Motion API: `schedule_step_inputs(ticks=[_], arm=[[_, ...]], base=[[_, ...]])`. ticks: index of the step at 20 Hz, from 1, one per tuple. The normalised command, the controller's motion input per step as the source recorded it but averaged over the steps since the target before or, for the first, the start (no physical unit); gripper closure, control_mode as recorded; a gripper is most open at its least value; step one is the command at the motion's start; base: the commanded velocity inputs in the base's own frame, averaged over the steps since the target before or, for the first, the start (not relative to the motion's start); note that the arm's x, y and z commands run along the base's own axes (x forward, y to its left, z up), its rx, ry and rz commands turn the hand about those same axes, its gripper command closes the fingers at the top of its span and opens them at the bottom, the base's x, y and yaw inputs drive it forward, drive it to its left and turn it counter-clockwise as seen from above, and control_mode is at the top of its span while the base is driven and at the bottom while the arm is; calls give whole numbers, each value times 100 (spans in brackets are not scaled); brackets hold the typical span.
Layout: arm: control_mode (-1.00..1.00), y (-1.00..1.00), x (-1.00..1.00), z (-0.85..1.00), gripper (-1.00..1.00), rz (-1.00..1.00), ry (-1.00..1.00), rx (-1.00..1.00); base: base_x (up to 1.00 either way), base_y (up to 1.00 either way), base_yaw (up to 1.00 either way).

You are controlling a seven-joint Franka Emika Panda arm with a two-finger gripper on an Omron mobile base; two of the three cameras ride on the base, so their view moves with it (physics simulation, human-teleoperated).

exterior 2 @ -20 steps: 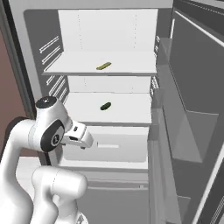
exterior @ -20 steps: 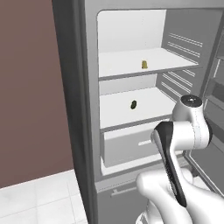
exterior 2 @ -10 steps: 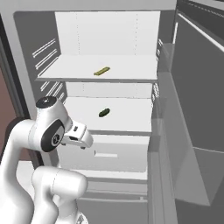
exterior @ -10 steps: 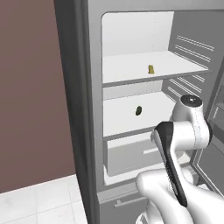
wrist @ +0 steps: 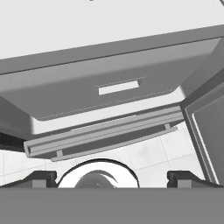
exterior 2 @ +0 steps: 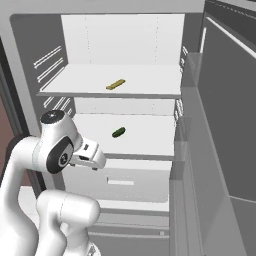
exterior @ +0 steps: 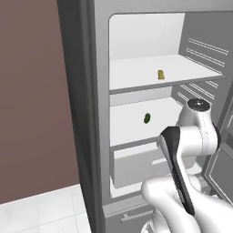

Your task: Pick the egg and butter from the fridge and place them by the bowl for mixing.

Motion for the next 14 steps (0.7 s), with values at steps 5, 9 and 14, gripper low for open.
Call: schedule_step_inputs(ticks=[5, 9, 14], arm=[[100, 0, 0, 0, -100, 0, 0, 0], [100, 0, 0, 0, -100, 0, 0, 0], [100, 0, 0, 0, -100, 0, 0, 0]], base=[[2, 0, 0], [0, 0, 0], [0, 0, 0]])
